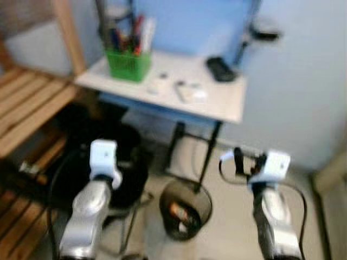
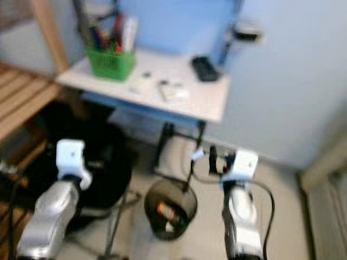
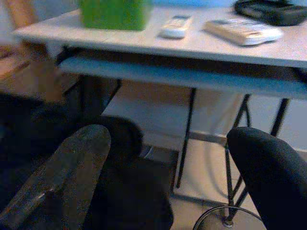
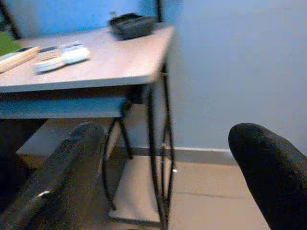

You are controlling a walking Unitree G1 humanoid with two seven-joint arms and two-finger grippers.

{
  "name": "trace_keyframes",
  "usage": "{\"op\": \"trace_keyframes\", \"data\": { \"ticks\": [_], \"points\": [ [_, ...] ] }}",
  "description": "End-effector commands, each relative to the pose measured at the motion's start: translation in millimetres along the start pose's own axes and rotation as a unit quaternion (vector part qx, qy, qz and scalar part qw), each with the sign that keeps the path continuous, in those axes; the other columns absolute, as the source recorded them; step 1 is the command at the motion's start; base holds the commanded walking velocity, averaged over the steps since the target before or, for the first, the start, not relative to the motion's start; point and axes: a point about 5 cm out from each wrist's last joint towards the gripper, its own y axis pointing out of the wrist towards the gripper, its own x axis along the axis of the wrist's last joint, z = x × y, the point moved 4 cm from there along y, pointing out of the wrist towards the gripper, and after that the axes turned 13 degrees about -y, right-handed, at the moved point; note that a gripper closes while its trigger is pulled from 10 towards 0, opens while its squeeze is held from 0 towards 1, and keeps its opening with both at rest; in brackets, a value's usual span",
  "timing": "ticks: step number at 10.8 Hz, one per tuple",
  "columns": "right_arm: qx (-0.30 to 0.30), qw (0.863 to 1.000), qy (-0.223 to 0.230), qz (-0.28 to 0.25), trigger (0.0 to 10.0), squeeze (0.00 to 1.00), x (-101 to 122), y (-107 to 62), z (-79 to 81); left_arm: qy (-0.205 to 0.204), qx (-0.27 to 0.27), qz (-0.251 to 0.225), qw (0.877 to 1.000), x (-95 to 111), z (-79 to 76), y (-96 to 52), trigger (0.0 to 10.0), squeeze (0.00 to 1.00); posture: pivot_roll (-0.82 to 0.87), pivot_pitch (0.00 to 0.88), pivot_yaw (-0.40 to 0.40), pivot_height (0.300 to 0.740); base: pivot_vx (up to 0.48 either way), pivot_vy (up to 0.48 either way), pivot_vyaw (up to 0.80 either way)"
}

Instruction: Clean up the room

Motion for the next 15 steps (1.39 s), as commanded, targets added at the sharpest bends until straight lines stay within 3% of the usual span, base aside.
{"op": "trace_keyframes", "data": {
  "ticks": [1, 4, 7, 13, 15],
  "points": [
    [-0.009, 1.0, -0.001, -0.002, 10.0, 0.0, 0.4, -1.4, -4.5, 0.021, -0.036, -0.01, 0.999, 6.8, -22.3, 5.7, 10.0, 0.0, 0.02, 0.0, -0.004, 0.731, 0.0, 0.0, -0.63],
    [0.002, 1.0, -0.009, -0.001, 10.0, 0.0, 0.8, 1.8, -0.3, 0.033, -0.064, -0.014, 0.997, 9.9, -33.1, 9.1, 10.0, 0.0, 0.02, 0.0, -0.002, 0.731, 0.0, 0.0, -0.6],
    [0.01, 0.999, -0.033, 0.015, 10.0, 0.0, -5.0, 3.7, 4.5, 0.045, -0.089, -0.014, 0.995, 10.6, -42.1, 11.9, 10.0, 0.0, 0.02, 0.0, -0.001, 0.731, 0.0, 0.0, 0.0],
    [0.007, 0.999, -0.033, 0.007, 10.0, 0.0, 0.5, 13.1, 5.9, 0.068, -0.132, -0.029, 0.989, 14.4, -56.7, 9.2, 10.0, 0.0, 0.02, 0.0, 0.002, 0.731, 0.399, -0.221, 0.0],
    [0.016, 0.999, -0.029, 0.0, 10.0, 0.0, 0.9, 11.2, 10.2, 0.065, -0.14, -0.027, 0.988, 13.7, -60.8, 10.0, 10.0, 0.0, 0.03, 0.0, 0.005, 0.731, 0.383, -0.285, -0.54]
  ]
}}
